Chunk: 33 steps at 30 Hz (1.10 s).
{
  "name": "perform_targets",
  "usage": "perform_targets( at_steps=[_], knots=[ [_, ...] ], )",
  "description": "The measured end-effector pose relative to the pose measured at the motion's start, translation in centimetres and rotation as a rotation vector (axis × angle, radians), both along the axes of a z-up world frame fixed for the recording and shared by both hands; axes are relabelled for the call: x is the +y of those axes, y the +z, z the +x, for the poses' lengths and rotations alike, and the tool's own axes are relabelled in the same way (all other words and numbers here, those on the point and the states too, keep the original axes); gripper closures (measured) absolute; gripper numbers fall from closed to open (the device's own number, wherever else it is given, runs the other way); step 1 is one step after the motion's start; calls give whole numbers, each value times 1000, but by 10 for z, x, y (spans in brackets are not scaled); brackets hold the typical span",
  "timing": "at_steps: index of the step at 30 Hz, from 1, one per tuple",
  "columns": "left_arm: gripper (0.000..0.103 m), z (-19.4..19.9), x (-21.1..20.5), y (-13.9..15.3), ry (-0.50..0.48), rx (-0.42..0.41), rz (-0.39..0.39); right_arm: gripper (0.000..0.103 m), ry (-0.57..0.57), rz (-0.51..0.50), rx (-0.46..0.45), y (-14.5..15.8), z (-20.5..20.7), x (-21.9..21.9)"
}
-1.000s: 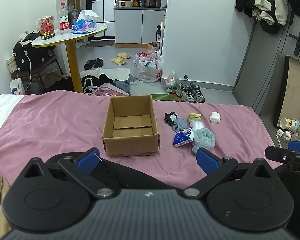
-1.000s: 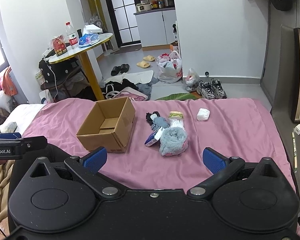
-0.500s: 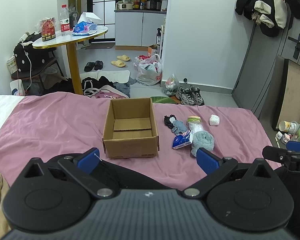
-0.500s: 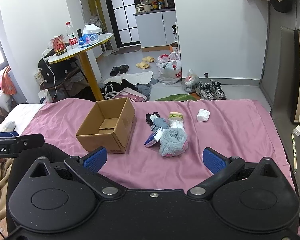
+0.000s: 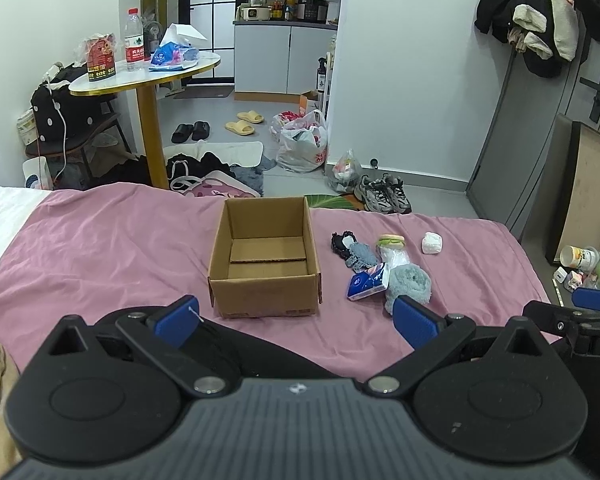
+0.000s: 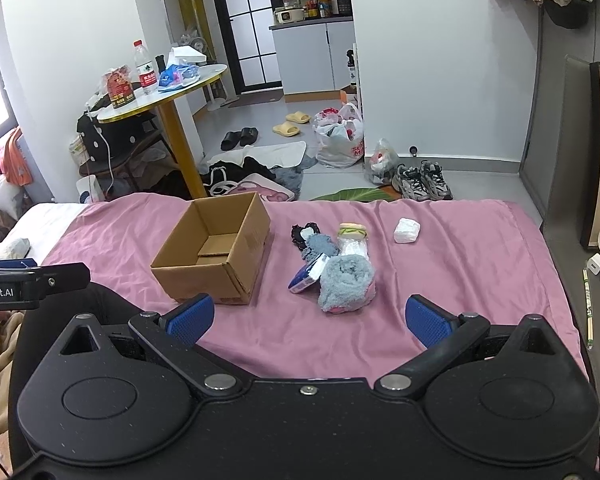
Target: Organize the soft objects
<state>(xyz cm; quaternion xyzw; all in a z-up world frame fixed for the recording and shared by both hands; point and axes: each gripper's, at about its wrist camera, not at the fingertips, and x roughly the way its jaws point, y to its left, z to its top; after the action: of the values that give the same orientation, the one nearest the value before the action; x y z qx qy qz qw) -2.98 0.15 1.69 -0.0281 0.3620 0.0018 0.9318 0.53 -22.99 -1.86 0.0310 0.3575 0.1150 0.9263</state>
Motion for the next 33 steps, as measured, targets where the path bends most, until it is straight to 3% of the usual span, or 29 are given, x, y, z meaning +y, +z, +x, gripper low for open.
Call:
perform_targets(
  at_steps=[18,33],
  knots=[
    [1,0,0,-3,-3,2,-2,0,-19,11,-3,-4,4,-2],
    [1,27,-14,-25,-24,14,-5,0,-132,69,-12,-31,30,-11]
  ],
)
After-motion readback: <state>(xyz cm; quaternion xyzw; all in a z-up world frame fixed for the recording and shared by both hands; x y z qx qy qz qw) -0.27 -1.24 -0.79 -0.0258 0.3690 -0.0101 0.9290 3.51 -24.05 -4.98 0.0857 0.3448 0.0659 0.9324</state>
